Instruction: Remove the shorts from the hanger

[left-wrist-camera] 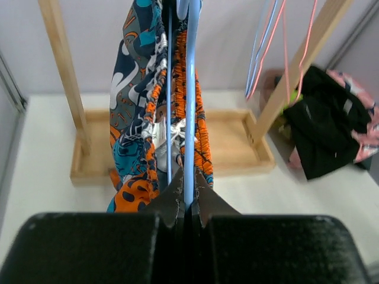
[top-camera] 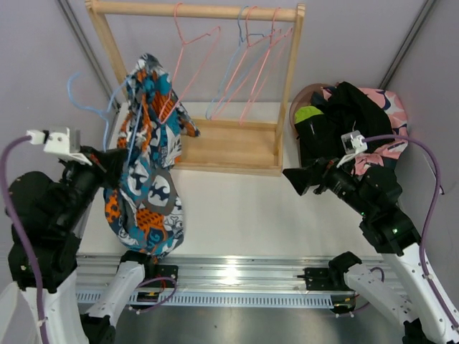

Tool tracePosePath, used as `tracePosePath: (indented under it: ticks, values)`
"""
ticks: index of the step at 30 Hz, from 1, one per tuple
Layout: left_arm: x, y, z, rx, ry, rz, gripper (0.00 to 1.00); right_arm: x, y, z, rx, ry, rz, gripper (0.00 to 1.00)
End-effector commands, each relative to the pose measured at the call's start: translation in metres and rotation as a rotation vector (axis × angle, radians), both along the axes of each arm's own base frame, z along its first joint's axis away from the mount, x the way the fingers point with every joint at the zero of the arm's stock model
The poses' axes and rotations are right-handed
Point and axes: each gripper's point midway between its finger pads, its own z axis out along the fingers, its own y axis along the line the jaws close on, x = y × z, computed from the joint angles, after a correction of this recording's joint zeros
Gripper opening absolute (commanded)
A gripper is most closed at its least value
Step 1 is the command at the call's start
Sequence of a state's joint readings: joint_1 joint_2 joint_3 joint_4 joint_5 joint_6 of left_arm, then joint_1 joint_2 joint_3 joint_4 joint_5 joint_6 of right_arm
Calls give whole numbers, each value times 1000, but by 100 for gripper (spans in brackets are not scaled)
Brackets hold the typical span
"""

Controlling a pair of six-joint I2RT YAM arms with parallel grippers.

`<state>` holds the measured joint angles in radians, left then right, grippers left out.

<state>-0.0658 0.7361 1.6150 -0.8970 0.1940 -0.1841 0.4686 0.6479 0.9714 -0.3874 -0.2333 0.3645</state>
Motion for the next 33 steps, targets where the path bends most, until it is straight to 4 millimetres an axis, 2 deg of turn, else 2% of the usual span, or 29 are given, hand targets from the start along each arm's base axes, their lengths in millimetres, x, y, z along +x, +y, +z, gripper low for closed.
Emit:
tracePosePath:
  ticks: [1,2,6,7,8,13,19,24,33]
  values:
    - [3,-13,-39,-17,80,-70,0,-12,21,41,22,-132,125,99]
    - [3,-17,-56,-23,117,-91,0,-13,24,43,11,-146,137,99]
    - [-27,-55,-72,-33,103,-340,0,-10,40,43,-40,-139,177,100]
    - [-36,-62,-74,-28,94,-391,0,-10,41,50,-39,-152,172,99]
    - [-38,-68,-86,-22,122,-436,0,-12,45,52,-43,-156,188,99]
    - [-62,-93,-95,-17,163,-638,0,-12,52,60,-52,-170,196,99]
    - [-98,-113,-67,-48,96,-862,0,-12,55,55,-63,-166,190,99]
    - [-129,-118,-41,-67,26,-993,0,-10,57,52,-73,-162,183,100]
    - [-136,-122,-38,-91,31,-1045,0,-3,72,41,-69,-156,198,100]
